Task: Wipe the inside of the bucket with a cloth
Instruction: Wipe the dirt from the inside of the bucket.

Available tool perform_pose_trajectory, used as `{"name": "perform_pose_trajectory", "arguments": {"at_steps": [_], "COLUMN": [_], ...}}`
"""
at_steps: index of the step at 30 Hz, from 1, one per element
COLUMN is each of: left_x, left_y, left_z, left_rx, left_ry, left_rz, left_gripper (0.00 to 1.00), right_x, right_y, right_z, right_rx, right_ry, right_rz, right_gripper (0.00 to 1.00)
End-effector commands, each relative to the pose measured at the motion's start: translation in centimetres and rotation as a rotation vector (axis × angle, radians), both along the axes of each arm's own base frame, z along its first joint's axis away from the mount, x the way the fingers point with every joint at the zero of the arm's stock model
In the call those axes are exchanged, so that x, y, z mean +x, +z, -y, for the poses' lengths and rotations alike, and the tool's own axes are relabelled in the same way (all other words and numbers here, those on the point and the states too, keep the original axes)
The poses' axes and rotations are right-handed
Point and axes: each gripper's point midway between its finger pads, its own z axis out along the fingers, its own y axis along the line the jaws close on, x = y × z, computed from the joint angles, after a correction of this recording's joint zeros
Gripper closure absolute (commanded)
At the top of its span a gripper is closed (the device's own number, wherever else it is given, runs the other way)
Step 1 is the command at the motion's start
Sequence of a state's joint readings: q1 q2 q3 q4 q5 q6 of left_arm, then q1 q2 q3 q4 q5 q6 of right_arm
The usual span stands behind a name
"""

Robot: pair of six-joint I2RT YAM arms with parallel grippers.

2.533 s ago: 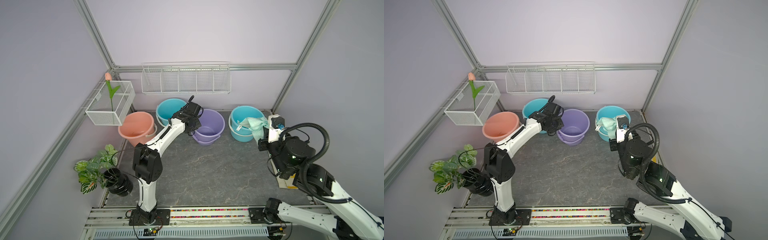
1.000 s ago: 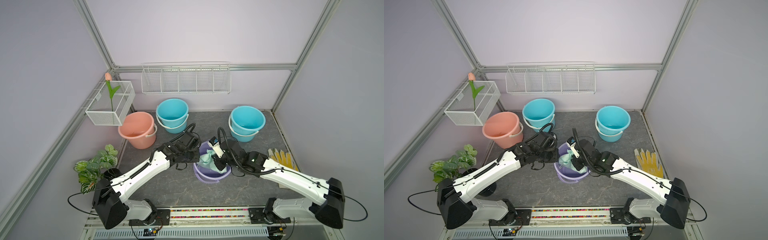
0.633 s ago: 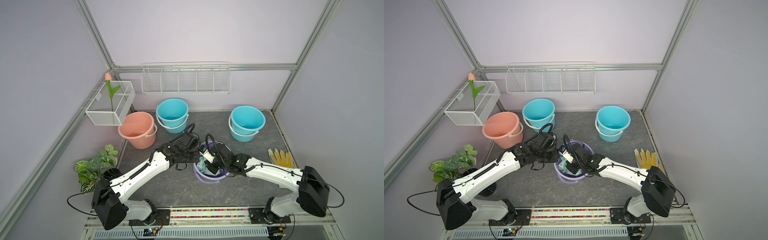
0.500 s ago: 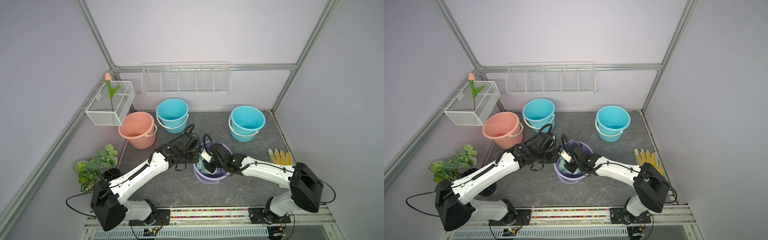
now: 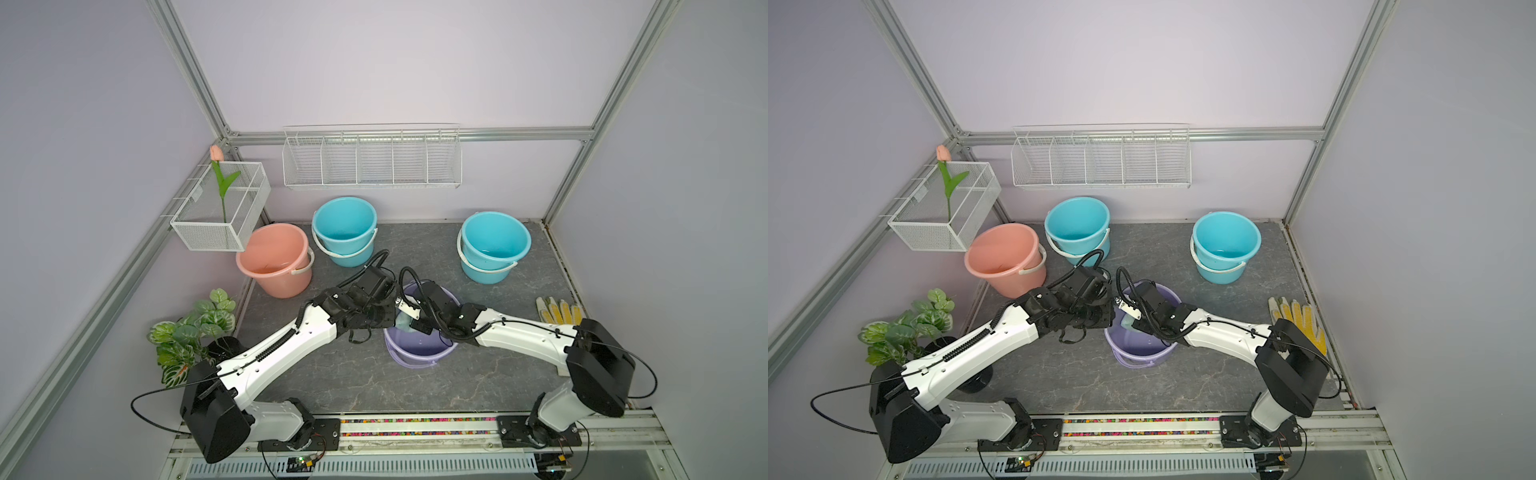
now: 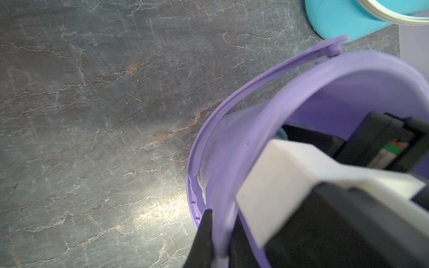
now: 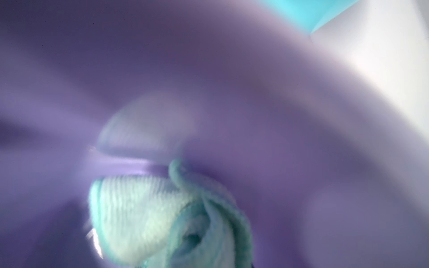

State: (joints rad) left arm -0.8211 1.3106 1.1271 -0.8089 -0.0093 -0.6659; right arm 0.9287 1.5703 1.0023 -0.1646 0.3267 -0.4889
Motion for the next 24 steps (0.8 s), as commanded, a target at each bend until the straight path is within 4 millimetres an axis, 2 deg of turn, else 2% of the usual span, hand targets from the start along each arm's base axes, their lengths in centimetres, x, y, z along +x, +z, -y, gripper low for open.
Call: {"name": "perform_pose_trajectory", "arguments": {"at_steps": [1, 8, 12, 17, 21, 24], "left_x": [0.0, 0.0, 0.1, 0.3, 0.2, 0.3], "left_y": [1.3, 1.3, 1.6, 1.6, 1.6, 1.6], "left_z": [0.5, 0.1, 0.1, 0.3, 0.4, 0.5], "left_rx": [-0.039, -0.030, -0.037, -0.038, -0.041, -0.044], "left_ry": [-0.005, 0.008, 0.009, 0.010, 0.011, 0.009], "left_rz": [0.037, 0.042, 0.050, 0.049, 0.047, 0.045], "left_gripper": [1.00, 1.00, 1.00, 1.00, 1.00, 1.00], "right_x": [-1.5, -4.0, -6.9, -10.8, -13.7, -14.8], "right_y": [-1.4, -1.3, -2.1, -3.8, -4.0, -3.8], "right_z": [4.3, 7.0, 7.2, 5.1, 2.2, -0.4], "right_rx": [-0.232, -0.298, -0.309, -0.210, -0.073, 0.054], "right_ry": [0.049, 0.083, 0.159, 0.250, 0.331, 0.383], "right_rz": [-0.015, -0.110, -0.278, -0.550, -0.783, -0.890], "right_gripper": [0.93, 0.93, 0.93, 0.93, 0.93, 0.93]}}
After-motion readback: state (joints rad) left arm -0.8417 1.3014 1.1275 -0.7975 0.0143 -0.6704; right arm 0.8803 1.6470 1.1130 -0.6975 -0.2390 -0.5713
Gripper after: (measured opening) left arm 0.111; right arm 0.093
